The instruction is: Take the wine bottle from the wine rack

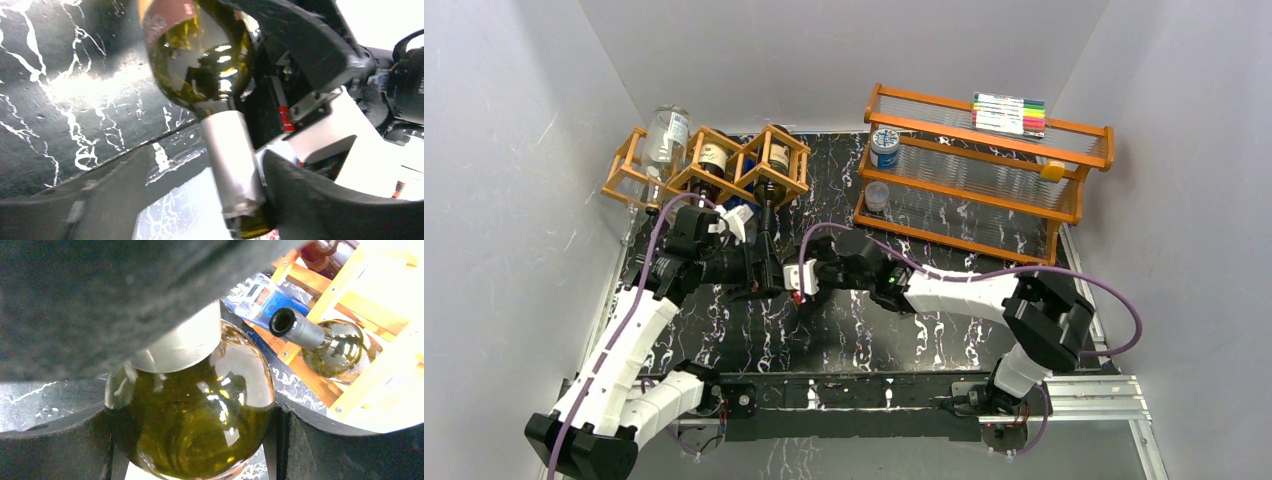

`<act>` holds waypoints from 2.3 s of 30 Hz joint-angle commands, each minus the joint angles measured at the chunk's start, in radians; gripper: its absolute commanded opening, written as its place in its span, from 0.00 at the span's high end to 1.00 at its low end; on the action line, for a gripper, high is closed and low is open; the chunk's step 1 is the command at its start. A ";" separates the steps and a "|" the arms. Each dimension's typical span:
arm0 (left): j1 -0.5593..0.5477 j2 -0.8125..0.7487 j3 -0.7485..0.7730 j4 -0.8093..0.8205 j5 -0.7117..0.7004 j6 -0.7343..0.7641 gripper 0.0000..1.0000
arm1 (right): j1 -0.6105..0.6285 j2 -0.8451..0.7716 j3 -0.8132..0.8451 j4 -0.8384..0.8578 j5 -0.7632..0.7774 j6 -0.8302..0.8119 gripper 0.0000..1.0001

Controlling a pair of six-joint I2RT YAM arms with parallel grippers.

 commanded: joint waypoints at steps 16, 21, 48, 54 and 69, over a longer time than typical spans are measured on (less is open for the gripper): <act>-0.007 -0.118 0.332 0.032 -0.300 -0.074 0.02 | -0.118 -0.256 -0.278 0.496 0.236 0.708 0.79; -0.007 -0.125 0.312 0.043 -0.274 -0.077 0.02 | -0.156 -0.276 -0.322 0.537 0.371 0.794 0.79; -0.007 -0.166 0.208 0.073 -0.247 -0.110 0.02 | -0.446 -0.615 -0.585 0.469 0.480 0.854 0.80; -0.008 -0.162 0.210 0.071 -0.251 -0.105 0.02 | -0.450 -0.485 -0.526 0.560 0.441 0.904 0.80; -0.008 -0.131 0.220 0.065 -0.253 -0.085 0.02 | -0.503 -0.279 -0.542 0.842 0.390 0.934 0.77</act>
